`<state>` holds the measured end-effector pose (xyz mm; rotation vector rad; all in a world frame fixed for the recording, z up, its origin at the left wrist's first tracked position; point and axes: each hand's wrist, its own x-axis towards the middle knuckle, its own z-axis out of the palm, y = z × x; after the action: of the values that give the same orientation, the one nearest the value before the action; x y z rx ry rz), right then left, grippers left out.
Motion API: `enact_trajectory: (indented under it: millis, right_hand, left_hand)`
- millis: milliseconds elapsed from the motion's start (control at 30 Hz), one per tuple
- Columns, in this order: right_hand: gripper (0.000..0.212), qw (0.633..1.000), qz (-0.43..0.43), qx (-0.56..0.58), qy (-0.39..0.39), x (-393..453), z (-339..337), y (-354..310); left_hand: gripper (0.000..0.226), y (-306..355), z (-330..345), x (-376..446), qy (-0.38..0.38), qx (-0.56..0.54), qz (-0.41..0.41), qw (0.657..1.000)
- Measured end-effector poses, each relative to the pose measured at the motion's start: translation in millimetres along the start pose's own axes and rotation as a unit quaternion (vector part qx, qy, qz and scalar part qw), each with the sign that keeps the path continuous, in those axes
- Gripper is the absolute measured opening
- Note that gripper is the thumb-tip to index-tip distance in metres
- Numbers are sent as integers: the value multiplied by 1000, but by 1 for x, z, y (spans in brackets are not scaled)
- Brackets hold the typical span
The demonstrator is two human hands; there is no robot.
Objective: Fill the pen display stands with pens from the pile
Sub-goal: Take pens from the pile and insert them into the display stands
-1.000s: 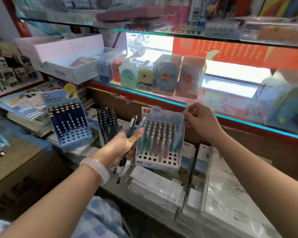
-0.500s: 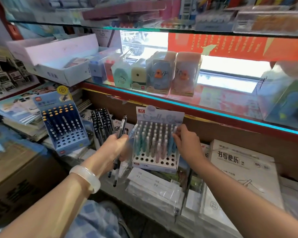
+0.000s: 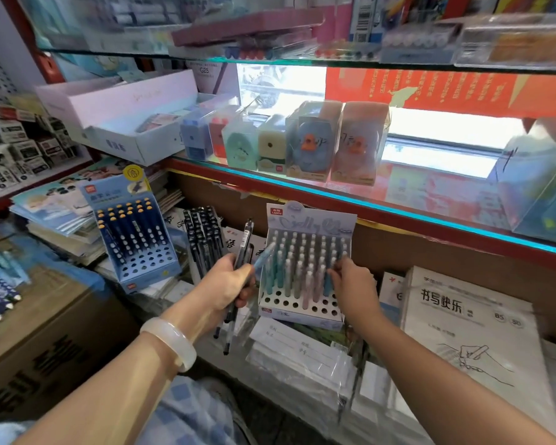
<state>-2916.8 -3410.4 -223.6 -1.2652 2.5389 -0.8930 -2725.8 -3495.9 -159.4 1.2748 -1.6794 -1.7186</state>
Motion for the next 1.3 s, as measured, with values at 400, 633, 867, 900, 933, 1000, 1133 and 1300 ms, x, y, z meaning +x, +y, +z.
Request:
enact_trajectory:
  millis: [400, 633, 867, 900, 933, 1000, 1133, 1300]
  right_hand:
    - [23, 930, 77, 328, -143, -16, -33, -61]
    - [18, 835, 136, 498, -190, -13, -32, -86]
    - [13, 870, 116, 465, -115, -6, -50, -85]
    - [13, 878, 109, 460, -82, -2, -58, -81]
    - [12, 887, 96, 449, -45, 3, -66, -74]
    - [9, 919, 53, 389, 27, 11, -80, -56]
    - [2, 970, -26, 222, 98, 15, -86, -16]
    - [4, 973, -48, 203, 102, 10, -83, 6]
  left_hand:
    - [3, 5, 0, -11, -56, -46, 64, 995]
    - [22, 3, -8, -12, -71, -5, 58, 996]
    - [14, 1, -3, -10, -58, -79, 27, 995]
    - [14, 0, -5, -9, -35, -103, 15, 994]
    - [13, -1, -7, -8, -11, -124, 12, 992]
    - [14, -3, -11, -4, 36, -143, 31, 989]
    - [15, -2, -17, 4, 58, -125, 41, 990]
    - [7, -1, -6, 8, 43, -136, 33, 989]
